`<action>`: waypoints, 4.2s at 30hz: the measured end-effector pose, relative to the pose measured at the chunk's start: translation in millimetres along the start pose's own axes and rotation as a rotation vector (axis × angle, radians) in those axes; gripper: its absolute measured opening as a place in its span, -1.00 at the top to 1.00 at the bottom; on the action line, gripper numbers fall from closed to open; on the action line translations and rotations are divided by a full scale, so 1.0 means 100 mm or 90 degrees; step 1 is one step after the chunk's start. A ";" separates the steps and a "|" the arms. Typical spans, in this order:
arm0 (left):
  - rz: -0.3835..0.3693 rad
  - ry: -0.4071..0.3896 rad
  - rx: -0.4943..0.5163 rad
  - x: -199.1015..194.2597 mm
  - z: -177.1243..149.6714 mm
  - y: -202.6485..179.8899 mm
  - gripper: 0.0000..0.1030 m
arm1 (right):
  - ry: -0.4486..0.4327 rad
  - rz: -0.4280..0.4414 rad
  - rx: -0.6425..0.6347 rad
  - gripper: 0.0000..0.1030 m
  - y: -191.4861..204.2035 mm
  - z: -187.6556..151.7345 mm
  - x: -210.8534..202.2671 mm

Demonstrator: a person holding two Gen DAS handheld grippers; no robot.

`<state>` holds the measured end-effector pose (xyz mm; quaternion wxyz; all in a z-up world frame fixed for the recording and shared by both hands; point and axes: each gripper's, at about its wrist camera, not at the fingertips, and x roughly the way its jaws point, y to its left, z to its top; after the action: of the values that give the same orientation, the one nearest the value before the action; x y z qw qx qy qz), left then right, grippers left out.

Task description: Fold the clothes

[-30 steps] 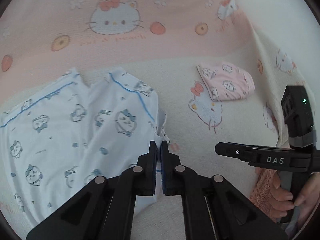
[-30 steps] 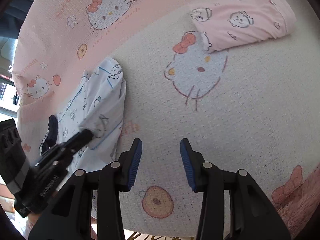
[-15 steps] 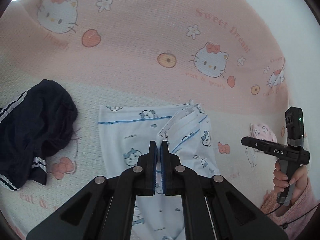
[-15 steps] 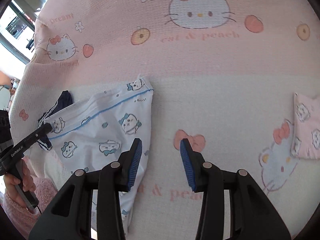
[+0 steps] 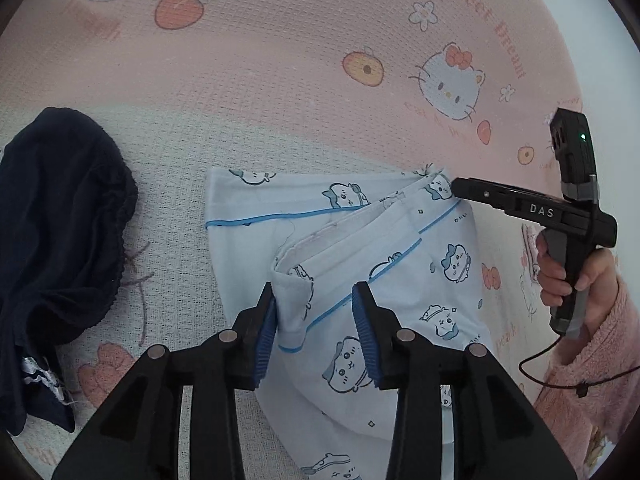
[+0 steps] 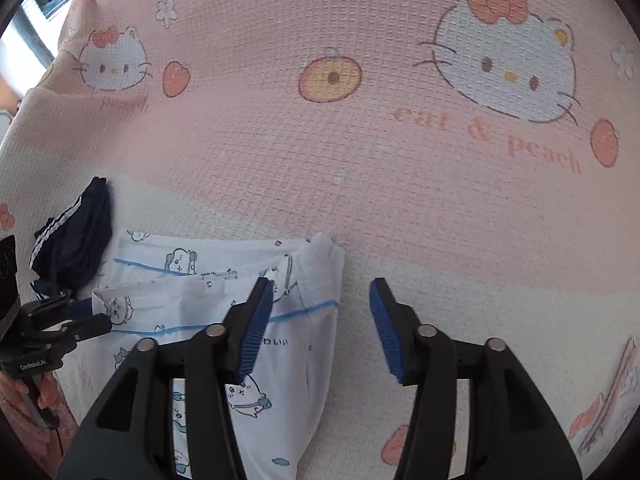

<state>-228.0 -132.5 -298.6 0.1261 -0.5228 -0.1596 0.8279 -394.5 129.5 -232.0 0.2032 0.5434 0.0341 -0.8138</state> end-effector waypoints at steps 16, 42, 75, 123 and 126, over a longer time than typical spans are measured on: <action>0.075 -0.012 0.064 -0.02 0.48 -0.01 0.88 | -0.036 0.017 0.019 0.73 -0.01 0.09 -0.15; 0.116 -0.050 0.092 -0.28 0.49 -0.10 0.40 | -0.062 0.033 0.097 0.24 -0.24 -0.17 -0.12; 0.087 0.008 0.140 0.17 0.80 -0.37 0.61 | -0.022 0.035 -0.026 0.49 0.18 0.19 0.11; 0.150 -0.015 -0.056 -0.37 0.22 0.24 0.50 | -0.086 0.051 0.092 0.51 -0.05 -0.23 -0.39; 0.123 0.006 -0.093 -0.25 0.02 0.28 0.51 | -0.038 0.004 0.057 0.51 0.10 -0.46 -0.27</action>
<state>-220.6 -168.3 -288.4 0.0081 -0.5474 -0.1675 0.8199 -341.8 141.4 -224.8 0.1823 0.5278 -0.0103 -0.8295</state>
